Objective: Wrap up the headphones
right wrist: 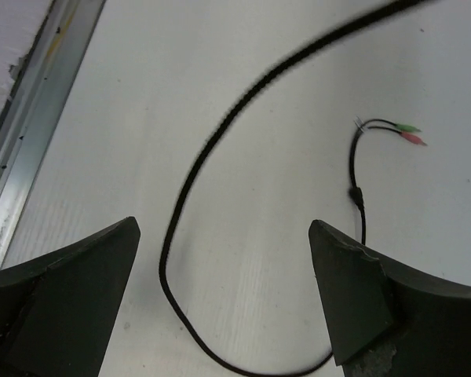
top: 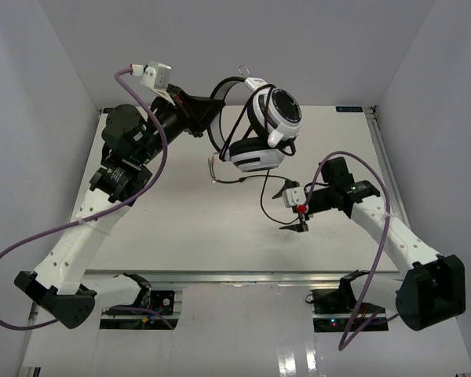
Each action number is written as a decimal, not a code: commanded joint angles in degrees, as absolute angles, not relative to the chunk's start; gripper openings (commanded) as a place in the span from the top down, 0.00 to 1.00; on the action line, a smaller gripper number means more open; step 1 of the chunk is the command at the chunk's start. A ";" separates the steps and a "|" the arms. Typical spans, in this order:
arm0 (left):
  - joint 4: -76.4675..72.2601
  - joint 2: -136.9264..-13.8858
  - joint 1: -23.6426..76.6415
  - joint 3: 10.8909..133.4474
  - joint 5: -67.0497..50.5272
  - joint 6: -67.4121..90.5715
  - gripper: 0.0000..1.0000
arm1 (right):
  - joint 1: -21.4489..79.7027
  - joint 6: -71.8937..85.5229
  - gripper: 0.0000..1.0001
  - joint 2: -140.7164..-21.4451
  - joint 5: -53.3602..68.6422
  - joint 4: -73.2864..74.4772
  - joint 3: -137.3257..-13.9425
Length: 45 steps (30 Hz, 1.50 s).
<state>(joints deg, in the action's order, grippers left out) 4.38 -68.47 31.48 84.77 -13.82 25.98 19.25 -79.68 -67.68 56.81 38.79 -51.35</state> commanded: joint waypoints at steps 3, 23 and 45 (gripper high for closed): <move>2.11 -66.14 31.64 86.16 -10.88 28.69 1.00 | 28.97 -41.21 0.07 -63.14 50.37 1.40 -37.69; 1.73 -76.27 31.62 88.93 35.30 36.87 1.00 | 40.05 -48.15 0.92 -62.97 36.51 19.12 -49.52; -12.43 -75.15 34.63 54.53 15.56 -4.90 1.00 | 39.62 -52.15 0.92 -65.24 -2.59 11.77 -67.30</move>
